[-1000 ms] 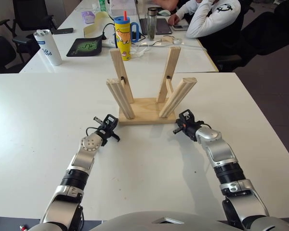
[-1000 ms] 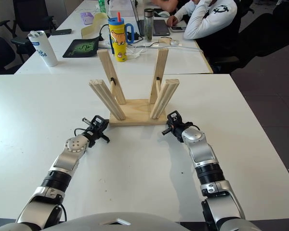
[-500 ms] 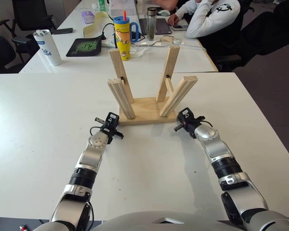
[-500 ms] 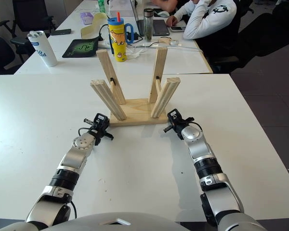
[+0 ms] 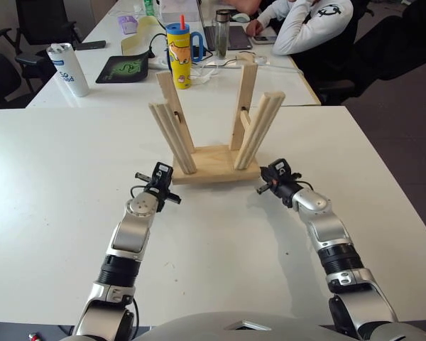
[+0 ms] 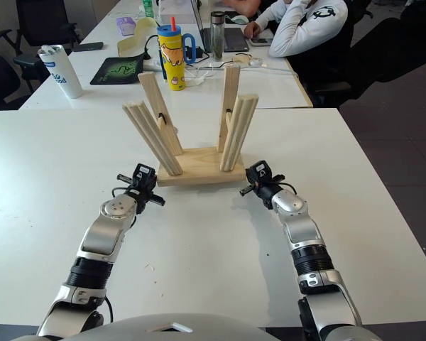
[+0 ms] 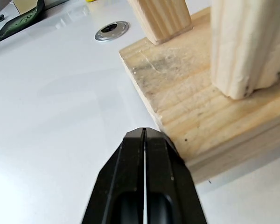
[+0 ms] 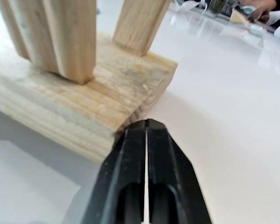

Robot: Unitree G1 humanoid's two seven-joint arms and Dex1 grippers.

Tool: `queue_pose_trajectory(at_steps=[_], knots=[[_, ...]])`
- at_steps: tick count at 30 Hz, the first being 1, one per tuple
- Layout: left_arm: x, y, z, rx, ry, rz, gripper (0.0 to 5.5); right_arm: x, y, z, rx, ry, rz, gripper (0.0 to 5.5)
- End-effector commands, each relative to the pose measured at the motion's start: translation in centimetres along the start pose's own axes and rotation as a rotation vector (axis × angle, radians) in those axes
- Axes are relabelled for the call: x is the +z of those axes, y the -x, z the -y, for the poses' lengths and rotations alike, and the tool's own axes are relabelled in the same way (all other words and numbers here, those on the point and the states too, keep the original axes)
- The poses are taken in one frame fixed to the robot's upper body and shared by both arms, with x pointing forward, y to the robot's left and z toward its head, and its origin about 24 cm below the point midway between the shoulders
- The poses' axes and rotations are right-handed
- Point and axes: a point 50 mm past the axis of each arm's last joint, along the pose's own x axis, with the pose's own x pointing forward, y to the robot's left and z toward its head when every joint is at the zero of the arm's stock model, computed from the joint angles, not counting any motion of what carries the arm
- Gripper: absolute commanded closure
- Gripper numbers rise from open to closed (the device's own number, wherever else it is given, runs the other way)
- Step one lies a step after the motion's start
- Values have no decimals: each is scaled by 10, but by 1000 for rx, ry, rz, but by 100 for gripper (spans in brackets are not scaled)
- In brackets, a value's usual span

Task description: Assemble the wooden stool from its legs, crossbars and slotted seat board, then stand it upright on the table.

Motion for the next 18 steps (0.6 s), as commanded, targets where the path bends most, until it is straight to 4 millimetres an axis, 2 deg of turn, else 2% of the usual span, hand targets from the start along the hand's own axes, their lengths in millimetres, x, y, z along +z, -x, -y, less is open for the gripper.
queue_pose_trajectory(at_steps=[1,4,6,9,15,18], knots=[[81,11,49,-254,58,290,549,67,-14,-44,230,-10,280,550],[105,20,45,-254,52,360,549,80,-10,-40,220,-6,316,550],[112,23,41,-240,53,378,549,83,-9,-39,217,-5,322,550],[112,22,37,-227,48,373,549,83,-8,-38,216,-6,323,550],[98,19,30,-198,40,333,549,81,-4,-40,223,5,319,550],[99,22,27,-179,38,348,549,71,-7,-29,144,27,269,550]])
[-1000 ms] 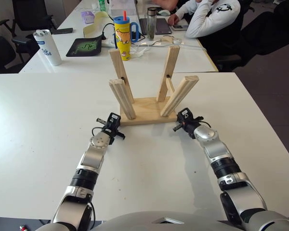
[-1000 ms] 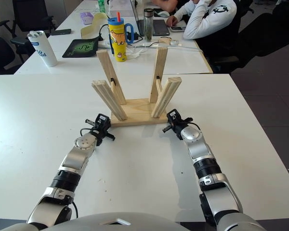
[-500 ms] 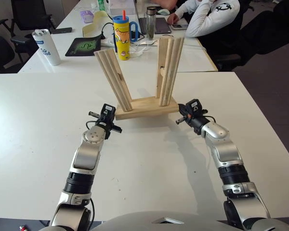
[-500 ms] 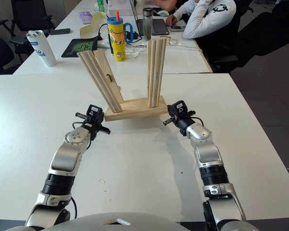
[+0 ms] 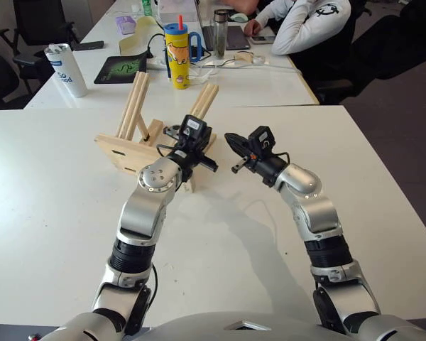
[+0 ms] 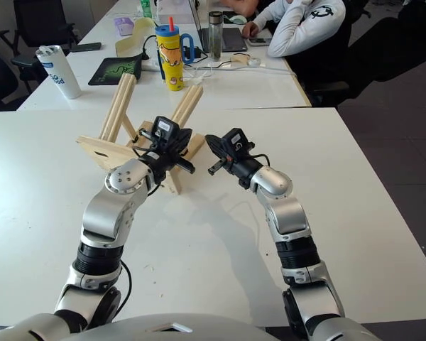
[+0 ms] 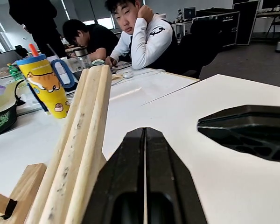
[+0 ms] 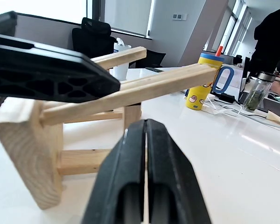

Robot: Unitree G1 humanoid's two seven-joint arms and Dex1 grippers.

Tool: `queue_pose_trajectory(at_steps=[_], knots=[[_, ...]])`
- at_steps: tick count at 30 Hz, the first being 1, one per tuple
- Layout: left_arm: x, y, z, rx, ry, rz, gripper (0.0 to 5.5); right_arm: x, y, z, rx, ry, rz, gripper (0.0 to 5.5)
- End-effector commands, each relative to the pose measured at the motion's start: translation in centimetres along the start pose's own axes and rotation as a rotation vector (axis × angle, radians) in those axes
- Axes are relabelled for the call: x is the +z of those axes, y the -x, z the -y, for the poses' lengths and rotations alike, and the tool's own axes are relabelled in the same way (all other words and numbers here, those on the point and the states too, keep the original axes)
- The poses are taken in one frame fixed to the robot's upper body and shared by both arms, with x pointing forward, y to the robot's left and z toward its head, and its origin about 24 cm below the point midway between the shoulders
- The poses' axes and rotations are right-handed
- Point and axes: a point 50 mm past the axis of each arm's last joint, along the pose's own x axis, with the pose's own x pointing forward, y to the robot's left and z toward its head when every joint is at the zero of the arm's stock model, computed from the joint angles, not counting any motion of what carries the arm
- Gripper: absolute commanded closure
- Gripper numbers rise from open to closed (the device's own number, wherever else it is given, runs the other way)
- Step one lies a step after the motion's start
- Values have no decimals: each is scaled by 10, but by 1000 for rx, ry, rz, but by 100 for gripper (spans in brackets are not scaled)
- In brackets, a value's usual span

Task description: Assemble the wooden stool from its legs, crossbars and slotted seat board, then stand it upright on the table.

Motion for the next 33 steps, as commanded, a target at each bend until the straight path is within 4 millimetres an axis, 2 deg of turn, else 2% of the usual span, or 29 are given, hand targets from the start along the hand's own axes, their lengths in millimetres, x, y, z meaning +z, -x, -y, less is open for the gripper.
queue_pose_trajectory(at_steps=[1,3,7,9,11,14,16,19,24,29,33], knots=[[4,4,-4,28,-12,33,549,-14,5,15,-100,35,-77,550],[20,8,-14,84,6,117,549,-22,6,21,-139,62,-119,550],[64,24,-55,281,9,337,549,-33,8,27,-182,52,-154,550],[70,31,-78,384,-13,356,549,-36,9,28,-195,55,-160,550],[61,38,-114,519,-63,285,549,-36,10,28,-210,53,-159,550],[29,48,-161,654,-128,109,549,-35,10,28,-217,49,-153,550],[-3,55,-189,711,-194,-44,549,-34,9,27,-217,49,-148,550],[-45,68,-215,745,-216,-197,549,-33,8,26,-213,46,-142,550],[-86,73,-227,680,-214,-320,549,-33,8,24,-203,42,-141,550],[-97,69,-227,551,-220,-341,549,-33,8,24,-196,36,-143,550],[-97,69,-230,515,-358,-362,549,-33,7,22,-189,22,-142,550]])
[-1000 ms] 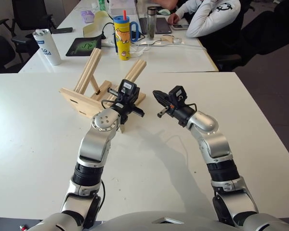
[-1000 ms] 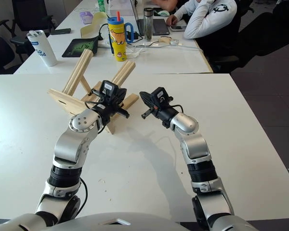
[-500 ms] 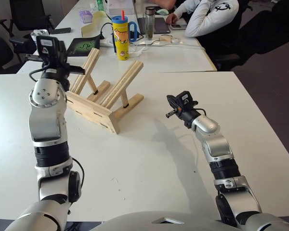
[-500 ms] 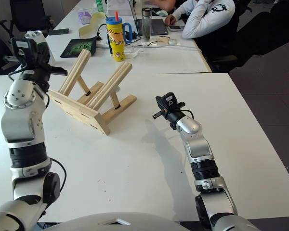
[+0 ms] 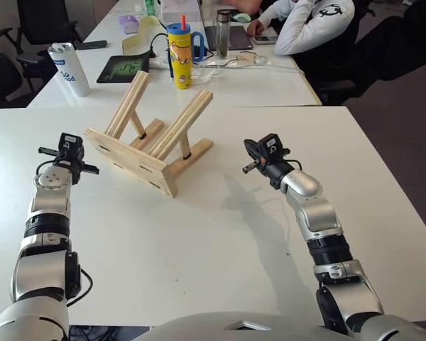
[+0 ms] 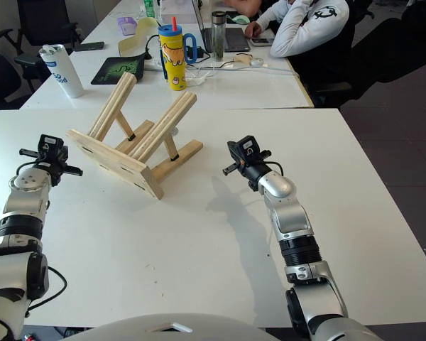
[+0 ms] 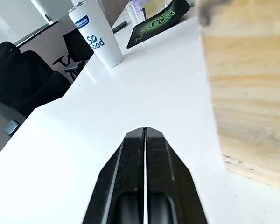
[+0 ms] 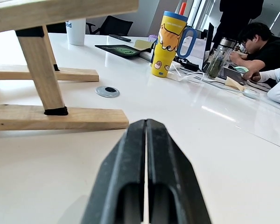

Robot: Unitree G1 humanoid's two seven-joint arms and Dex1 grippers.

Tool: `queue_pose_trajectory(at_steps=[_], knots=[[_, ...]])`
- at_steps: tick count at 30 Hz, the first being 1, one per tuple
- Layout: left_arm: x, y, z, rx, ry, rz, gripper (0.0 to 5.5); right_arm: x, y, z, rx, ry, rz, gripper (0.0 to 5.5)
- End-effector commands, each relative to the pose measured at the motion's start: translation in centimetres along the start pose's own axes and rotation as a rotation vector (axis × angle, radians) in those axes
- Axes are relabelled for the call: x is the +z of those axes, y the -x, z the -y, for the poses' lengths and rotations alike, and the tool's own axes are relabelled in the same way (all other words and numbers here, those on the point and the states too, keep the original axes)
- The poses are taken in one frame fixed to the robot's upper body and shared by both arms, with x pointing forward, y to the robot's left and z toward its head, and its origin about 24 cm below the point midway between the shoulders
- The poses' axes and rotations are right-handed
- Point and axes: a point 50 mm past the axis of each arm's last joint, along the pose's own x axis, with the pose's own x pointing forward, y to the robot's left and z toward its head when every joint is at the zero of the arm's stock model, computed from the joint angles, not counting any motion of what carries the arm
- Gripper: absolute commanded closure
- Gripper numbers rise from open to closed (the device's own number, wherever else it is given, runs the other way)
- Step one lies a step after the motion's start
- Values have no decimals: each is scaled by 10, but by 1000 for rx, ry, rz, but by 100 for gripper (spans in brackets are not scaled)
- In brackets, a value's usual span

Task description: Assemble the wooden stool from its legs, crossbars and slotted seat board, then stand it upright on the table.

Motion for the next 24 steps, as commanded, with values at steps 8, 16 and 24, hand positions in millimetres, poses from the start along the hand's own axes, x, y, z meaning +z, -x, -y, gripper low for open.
queue_pose_trajectory(at_steps=[8,16,24], knots=[[8,-2,0,-25,-380,117,549,2,2,-6,24,-36,-2,550],[19,7,20,-105,-490,356,549,-1,2,-6,32,-40,-20,550],[26,26,73,-309,-500,571,549,-4,3,5,-16,-33,-40,550]])
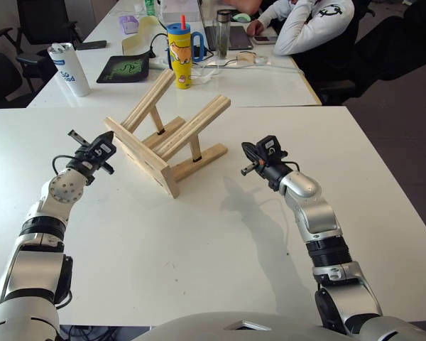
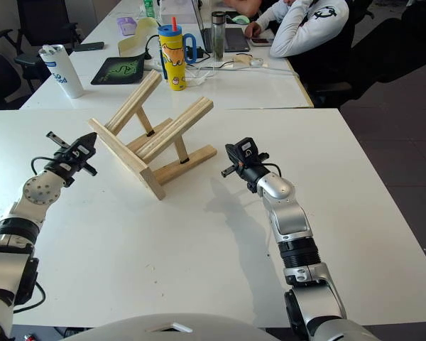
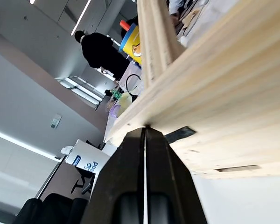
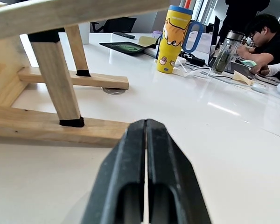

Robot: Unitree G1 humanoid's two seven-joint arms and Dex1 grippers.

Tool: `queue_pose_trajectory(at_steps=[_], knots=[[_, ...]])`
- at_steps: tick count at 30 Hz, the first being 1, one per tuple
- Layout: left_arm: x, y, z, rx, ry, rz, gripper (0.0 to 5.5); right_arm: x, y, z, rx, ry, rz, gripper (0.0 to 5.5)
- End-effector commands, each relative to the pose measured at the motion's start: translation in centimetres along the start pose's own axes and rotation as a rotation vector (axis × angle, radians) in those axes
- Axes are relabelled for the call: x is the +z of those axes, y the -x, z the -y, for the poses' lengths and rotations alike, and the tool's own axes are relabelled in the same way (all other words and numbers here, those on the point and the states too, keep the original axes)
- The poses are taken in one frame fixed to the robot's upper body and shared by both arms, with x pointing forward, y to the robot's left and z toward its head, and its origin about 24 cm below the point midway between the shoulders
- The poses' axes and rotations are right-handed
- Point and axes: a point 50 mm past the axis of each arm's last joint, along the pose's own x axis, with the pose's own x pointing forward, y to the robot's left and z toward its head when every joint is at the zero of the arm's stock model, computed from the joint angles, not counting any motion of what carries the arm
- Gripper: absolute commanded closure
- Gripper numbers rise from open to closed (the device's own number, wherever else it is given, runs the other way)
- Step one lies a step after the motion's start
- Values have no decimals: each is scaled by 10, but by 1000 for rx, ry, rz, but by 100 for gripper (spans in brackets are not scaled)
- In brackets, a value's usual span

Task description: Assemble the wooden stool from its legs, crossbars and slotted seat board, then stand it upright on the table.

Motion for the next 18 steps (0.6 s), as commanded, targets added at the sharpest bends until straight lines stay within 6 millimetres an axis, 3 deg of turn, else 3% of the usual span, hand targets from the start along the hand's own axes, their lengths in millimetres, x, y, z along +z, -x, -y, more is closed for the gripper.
queue_pose_trajectory(at_steps=[1,5,8,13,16,18], knots=[[27,-6,23,-56,31,130,549,-1,1,7,-31,-2,-15,550],[65,-12,41,-79,76,247,549,-2,2,7,-38,-4,-14,550],[72,-11,43,-85,83,246,549,-2,1,7,-38,-4,-14,550],[146,-12,92,-207,205,446,549,-3,0,11,-61,-15,-15,550],[157,-14,97,-226,216,457,549,-3,1,13,-75,-19,-14,550],[161,-22,86,-191,232,460,549,-1,-1,13,-80,-21,-7,550]])
